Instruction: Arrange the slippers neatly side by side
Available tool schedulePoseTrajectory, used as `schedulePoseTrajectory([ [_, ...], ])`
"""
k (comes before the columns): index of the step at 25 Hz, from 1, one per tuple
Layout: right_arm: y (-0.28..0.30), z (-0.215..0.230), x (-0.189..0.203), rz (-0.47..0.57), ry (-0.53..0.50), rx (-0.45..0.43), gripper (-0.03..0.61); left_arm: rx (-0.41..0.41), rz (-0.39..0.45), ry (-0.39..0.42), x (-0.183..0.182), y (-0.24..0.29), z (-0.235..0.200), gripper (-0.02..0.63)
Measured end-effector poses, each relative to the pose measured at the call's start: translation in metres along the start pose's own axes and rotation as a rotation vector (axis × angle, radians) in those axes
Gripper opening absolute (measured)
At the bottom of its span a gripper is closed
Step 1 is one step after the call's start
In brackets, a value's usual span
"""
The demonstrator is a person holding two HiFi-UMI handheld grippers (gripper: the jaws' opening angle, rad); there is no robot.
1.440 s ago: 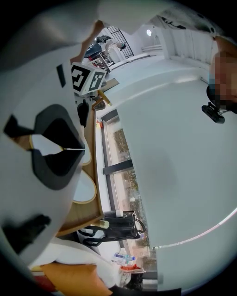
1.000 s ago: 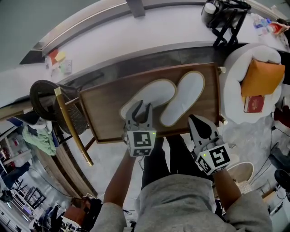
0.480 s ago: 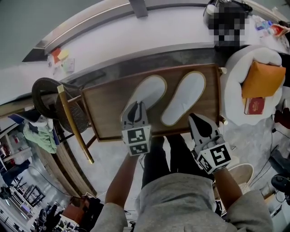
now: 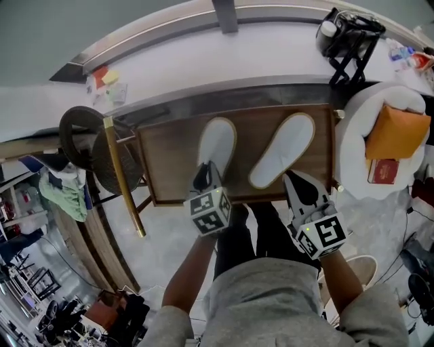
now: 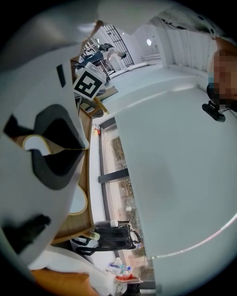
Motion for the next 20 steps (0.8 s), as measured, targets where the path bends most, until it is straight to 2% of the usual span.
schedulePoseTrajectory([
  [4,0.002,-0.004,-0.004,0.014,-0.015,-0.013,0.027,-0.045,-0.048,-0.115,0.008,-0.003,-0.011,0.048],
  [11,0.005,-0.005,-0.004,0.003,-0.02,-0.017,0.026,-0.04,-0.084,-0.186,0.013,0.008,-0.008,0.048],
  [16,0.004,-0.003,-0.001,-0.003,-0.017,-0.014,0.026,-0.01,-0.096,-0.196,0.015,0.01,0.001,0.048],
  [20,0.005,-0.001,0.0,0.0,-0.013,-0.012,0.026,0.018,-0.092,-0.152,0.016,0.011,0.007,0.049],
])
Point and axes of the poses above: the fingertips, and each gripper's own axes: y forward along the fingers, z to its right, x out of its underside, the point moved 2 cm from there along -y, backward along the fingers, and after that the axes turned 10 degrees about -x, right-handed, at the moved point
